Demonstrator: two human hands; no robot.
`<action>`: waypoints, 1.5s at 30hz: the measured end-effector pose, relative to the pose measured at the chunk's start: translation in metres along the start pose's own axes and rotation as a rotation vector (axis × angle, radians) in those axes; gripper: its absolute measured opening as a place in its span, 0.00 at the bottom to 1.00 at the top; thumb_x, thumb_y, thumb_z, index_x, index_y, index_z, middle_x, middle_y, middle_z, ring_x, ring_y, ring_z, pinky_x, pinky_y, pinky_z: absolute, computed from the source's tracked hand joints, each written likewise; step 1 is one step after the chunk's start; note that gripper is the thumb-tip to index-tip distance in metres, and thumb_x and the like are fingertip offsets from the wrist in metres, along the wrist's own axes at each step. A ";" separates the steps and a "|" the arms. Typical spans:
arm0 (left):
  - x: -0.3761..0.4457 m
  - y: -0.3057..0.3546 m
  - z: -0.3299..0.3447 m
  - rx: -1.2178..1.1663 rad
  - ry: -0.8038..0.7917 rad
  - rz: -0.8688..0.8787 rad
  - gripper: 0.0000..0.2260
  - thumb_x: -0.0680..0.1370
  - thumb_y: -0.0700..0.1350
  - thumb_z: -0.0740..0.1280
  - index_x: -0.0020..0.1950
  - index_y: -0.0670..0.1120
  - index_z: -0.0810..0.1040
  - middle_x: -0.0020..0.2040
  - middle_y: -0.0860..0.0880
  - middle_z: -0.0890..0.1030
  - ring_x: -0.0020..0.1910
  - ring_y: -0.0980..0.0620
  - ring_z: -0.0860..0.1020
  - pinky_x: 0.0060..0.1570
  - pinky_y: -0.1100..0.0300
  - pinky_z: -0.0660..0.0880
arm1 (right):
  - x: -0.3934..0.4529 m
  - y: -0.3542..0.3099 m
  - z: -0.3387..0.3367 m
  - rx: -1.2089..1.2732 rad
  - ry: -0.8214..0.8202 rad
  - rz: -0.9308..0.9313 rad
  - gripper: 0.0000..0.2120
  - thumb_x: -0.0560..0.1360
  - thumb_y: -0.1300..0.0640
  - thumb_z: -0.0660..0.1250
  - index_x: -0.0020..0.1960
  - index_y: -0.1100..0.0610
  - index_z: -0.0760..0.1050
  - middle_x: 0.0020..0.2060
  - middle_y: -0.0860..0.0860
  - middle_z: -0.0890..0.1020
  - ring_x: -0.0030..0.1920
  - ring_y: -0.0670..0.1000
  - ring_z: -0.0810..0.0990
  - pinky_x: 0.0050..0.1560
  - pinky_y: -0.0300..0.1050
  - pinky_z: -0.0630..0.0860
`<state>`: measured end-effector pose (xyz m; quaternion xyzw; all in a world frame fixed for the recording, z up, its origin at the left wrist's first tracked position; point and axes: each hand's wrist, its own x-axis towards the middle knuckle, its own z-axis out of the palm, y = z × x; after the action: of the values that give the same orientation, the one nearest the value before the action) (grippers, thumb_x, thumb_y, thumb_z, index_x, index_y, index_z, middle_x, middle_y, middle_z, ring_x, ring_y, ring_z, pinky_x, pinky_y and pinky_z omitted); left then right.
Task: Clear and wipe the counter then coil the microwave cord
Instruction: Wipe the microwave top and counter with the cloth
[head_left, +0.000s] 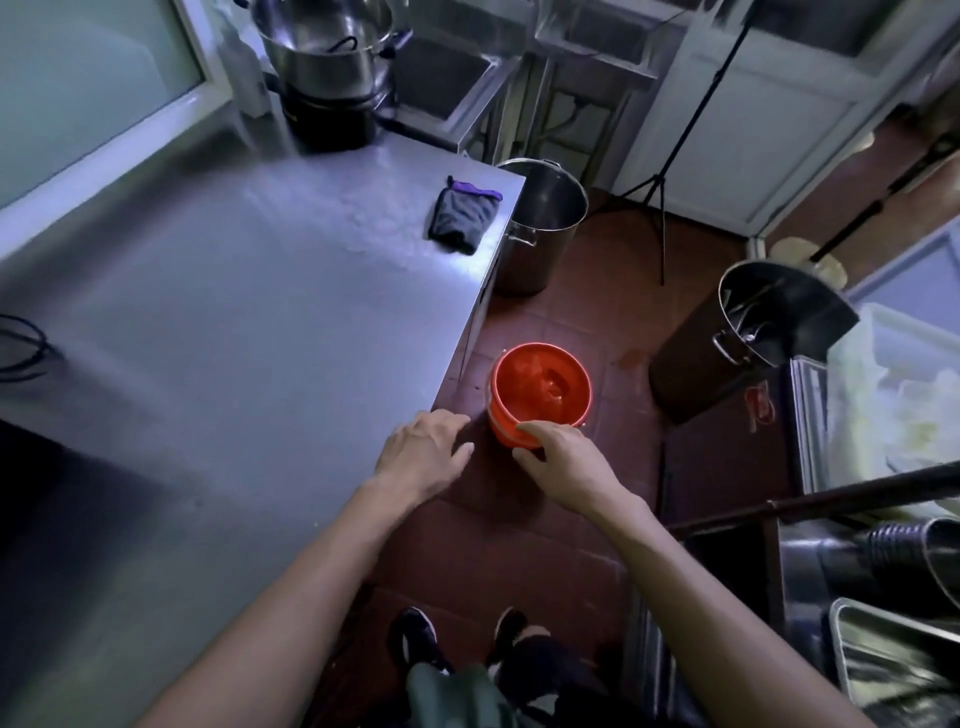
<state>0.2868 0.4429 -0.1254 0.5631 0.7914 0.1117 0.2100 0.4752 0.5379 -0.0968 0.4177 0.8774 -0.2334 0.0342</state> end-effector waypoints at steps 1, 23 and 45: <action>0.009 -0.001 -0.002 0.005 -0.004 0.000 0.20 0.80 0.56 0.63 0.71 0.52 0.72 0.68 0.50 0.76 0.66 0.47 0.73 0.61 0.51 0.72 | 0.009 0.002 -0.002 0.007 0.005 -0.005 0.19 0.78 0.48 0.66 0.68 0.51 0.75 0.64 0.49 0.80 0.63 0.56 0.77 0.60 0.56 0.76; 0.243 0.021 -0.035 0.061 0.007 -0.255 0.20 0.81 0.56 0.60 0.72 0.54 0.70 0.70 0.54 0.73 0.67 0.50 0.71 0.62 0.53 0.71 | 0.283 0.100 -0.091 0.034 -0.087 -0.229 0.16 0.77 0.53 0.65 0.64 0.56 0.76 0.61 0.53 0.81 0.63 0.59 0.77 0.57 0.61 0.78; 0.487 -0.043 -0.016 -0.054 0.103 -0.434 0.31 0.77 0.53 0.66 0.79 0.52 0.60 0.81 0.43 0.53 0.79 0.37 0.50 0.67 0.42 0.65 | 0.573 0.109 -0.098 -0.230 -0.231 -0.289 0.34 0.77 0.48 0.66 0.79 0.47 0.57 0.80 0.55 0.55 0.79 0.57 0.54 0.71 0.62 0.66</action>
<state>0.1079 0.8864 -0.2290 0.3675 0.9004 0.1135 0.2033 0.1989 1.0505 -0.1975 0.2516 0.9392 -0.1807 0.1479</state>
